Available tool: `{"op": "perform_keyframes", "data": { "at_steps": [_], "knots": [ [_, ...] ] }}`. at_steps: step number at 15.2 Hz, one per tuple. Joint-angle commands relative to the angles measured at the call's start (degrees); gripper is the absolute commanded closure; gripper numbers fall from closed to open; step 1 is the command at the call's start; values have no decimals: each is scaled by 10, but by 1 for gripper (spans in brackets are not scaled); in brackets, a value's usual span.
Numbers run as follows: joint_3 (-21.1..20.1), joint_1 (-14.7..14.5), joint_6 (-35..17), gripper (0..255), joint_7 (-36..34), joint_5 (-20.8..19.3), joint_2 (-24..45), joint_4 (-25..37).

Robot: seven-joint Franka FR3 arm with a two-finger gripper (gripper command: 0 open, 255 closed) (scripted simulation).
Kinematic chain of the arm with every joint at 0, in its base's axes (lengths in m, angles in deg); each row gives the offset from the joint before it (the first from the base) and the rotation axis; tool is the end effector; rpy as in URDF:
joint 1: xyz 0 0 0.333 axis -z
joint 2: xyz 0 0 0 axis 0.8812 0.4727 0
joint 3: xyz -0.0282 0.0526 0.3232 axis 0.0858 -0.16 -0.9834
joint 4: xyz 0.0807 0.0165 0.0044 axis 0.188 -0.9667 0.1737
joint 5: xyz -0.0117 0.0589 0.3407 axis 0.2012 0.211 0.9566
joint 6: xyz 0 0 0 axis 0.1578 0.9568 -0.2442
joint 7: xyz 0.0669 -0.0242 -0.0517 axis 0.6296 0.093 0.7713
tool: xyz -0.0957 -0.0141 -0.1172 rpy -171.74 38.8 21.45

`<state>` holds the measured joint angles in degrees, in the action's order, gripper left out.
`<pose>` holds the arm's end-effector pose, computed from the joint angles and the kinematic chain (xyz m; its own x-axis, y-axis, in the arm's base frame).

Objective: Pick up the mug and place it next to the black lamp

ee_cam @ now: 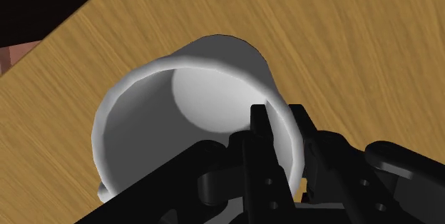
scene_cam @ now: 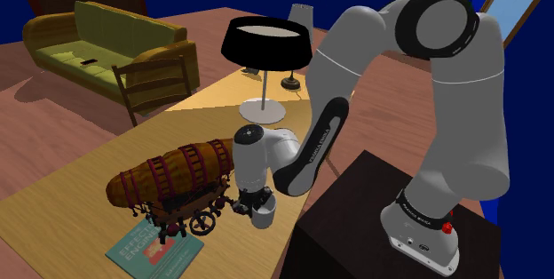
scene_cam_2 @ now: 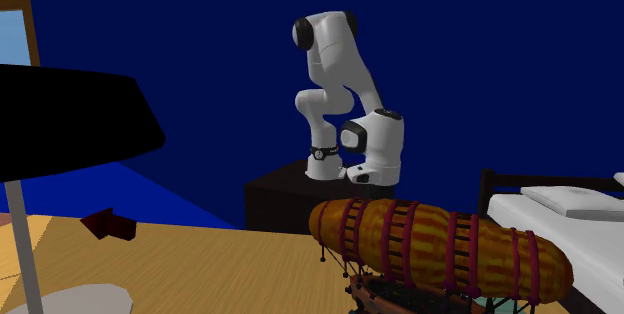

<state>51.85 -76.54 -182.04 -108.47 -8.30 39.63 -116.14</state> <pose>0.3814 0.3012 0.1404 0.9636 -0.2670 -0.0139 -0.2655 -0.9618 0.0665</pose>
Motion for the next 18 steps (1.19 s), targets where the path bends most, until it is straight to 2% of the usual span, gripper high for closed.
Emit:
{"op": "perform_keyframes", "data": {
  "at_steps": [1,18],
  "knots": [
    [-10,8,8,255,8,10,-15,-7],
    [-98,73,105,255,98,135,-150,-31]
  ]
}}
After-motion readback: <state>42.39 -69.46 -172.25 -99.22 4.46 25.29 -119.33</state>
